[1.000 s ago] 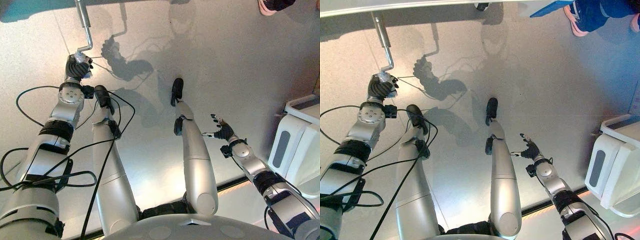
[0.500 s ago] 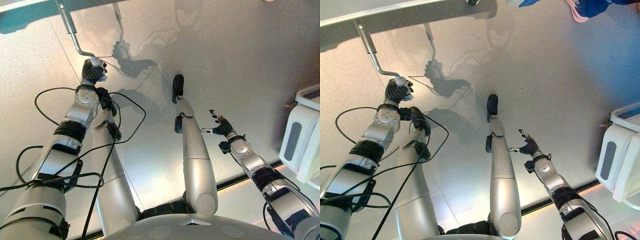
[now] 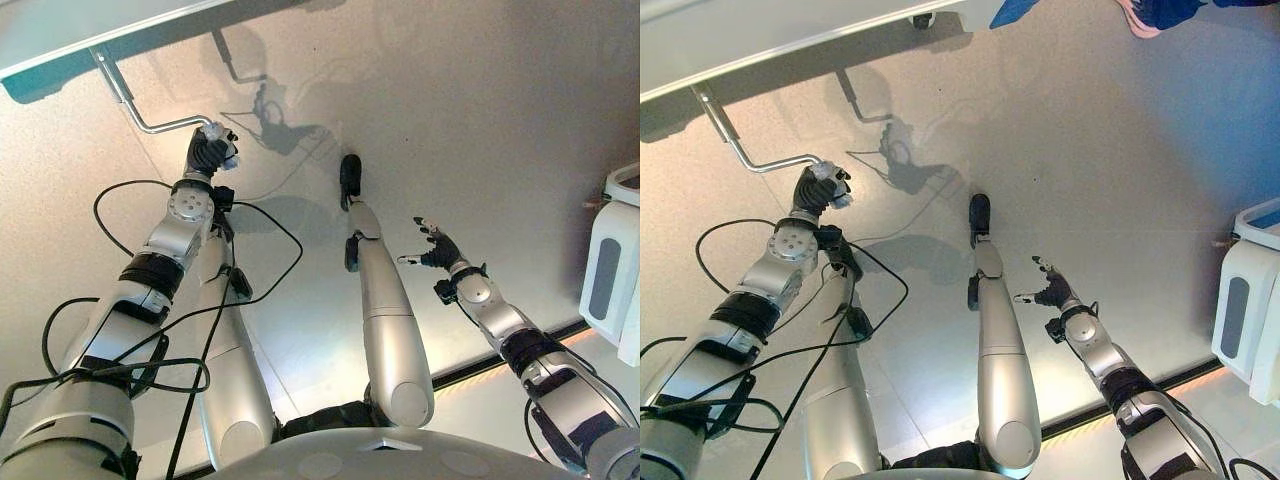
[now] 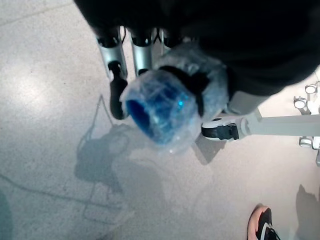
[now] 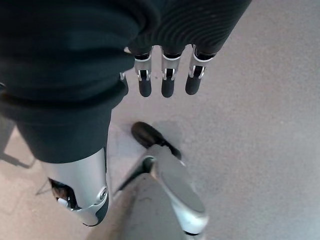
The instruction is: Raise the hospital bed
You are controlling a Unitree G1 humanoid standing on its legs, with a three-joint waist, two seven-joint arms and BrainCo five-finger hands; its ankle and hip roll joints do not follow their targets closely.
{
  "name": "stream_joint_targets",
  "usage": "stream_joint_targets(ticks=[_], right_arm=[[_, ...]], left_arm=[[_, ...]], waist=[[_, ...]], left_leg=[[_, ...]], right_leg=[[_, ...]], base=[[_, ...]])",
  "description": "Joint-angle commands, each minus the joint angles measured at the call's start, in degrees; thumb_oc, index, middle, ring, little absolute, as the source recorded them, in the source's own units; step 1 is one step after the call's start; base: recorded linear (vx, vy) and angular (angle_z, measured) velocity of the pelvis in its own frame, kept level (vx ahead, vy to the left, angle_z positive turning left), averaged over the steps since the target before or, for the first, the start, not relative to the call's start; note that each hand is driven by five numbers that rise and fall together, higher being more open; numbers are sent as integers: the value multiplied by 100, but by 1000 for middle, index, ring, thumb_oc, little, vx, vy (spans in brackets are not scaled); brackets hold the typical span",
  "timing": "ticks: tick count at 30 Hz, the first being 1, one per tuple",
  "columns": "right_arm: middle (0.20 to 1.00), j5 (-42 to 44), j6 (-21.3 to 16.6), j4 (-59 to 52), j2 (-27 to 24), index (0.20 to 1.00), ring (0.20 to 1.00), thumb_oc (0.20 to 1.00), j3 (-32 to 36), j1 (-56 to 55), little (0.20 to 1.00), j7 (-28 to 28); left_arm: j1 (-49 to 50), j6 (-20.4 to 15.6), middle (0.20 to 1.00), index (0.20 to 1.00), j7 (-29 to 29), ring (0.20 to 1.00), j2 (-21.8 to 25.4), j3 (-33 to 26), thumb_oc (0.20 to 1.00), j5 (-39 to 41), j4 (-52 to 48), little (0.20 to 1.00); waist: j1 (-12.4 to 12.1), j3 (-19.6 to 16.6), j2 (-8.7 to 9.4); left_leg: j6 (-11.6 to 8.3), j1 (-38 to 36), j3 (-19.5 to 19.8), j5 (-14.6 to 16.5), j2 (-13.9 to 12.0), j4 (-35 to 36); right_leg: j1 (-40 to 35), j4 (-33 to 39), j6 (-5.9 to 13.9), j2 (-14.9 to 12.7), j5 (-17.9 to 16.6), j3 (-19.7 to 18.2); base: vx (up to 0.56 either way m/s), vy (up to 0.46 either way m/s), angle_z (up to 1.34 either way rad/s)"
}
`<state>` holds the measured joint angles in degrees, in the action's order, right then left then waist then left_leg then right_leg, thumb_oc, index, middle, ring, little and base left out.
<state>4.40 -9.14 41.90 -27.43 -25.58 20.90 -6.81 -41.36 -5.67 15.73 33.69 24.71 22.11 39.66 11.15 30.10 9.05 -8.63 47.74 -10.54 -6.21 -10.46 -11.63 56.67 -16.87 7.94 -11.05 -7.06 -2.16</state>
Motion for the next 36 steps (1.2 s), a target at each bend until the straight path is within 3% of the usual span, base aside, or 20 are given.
stream_joint_targets(ticks=[1,8,9,10,15,18,25,29,36], right_arm=[[1000,-78,81,-6,-254,1000,1000,1000,-7,-156,1000,-45],[1000,-96,65,-13,-240,1000,1000,1000,-37,-241,1000,-59],[1000,-91,52,-43,-235,1000,1000,1000,-50,-360,1000,-62],[1000,-92,52,-49,-242,1000,1000,1000,-23,-298,1000,-63],[1000,-83,30,-113,-277,1000,1000,1000,95,-454,1000,-77],[1000,-77,13,-227,-314,1000,1000,1000,253,-674,1000,-53],[1000,-117,3,-200,-305,1000,1000,1000,367,-872,1000,-6],[1000,-147,-6,-154,-290,1000,1000,1000,484,-1053,1000,40],[1000,-212,-44,-40,-326,1000,1000,1000,620,-1289,1000,171]], left_arm=[[-60,-373,200,200,-319,200,-434,251,200,-359,-583,200],[-119,-370,200,200,-262,200,-483,245,200,-352,-472,200],[-50,-401,200,200,-257,200,-503,253,200,-293,-535,200],[-119,-400,200,200,-256,200,-488,240,200,-295,-540,200],[136,-580,200,200,-301,200,-364,174,200,96,-1483,200],[572,-762,200,200,-453,200,-107,18,200,477,-2546,200],[1206,-946,200,200,-666,200,301,-287,200,860,-3640,200],[1984,-1101,200,200,-873,200,773,-796,200,1238,-4555,200],[3287,-1175,200,200,-1213,200,1516,-1710,200,1430,-5280,200]], waist=[[30,-30,-243],[73,-30,-223],[86,-30,-234],[80,-30,-232],[19,-30,-331],[-71,-30,-430],[-208,-30,-542],[-366,-30,-645],[-588,-30,-762]], left_leg=[[-115,179,106,-553,-136,243],[-101,226,103,-514,-160,158],[-152,99,144,-355,-147,126],[-109,260,109,-515,-153,142],[-89,321,157,-490,-114,100],[-81,325,205,-473,-73,88],[-79,332,235,-466,-35,93],[-56,361,291,-428,13,45],[31,376,324,-269,99,-186]], right_leg=[[111,-170,472,102,-71,18],[159,-210,440,127,-71,0],[7,-271,461,102,115,42],[167,-223,434,117,-63,18],[161,-239,432,93,-47,50],[132,-265,433,58,-21,80],[72,-244,442,2,-4,132],[24,-220,456,-64,-11,182],[-144,-189,508,-198,-45,259]], base=[[-7,-33,-4],[10,-6,0],[0,0,0],[2,-9,3],[-12,-1,1],[0,0,0],[11,14,6],[8,16,4],[7,47,10]])
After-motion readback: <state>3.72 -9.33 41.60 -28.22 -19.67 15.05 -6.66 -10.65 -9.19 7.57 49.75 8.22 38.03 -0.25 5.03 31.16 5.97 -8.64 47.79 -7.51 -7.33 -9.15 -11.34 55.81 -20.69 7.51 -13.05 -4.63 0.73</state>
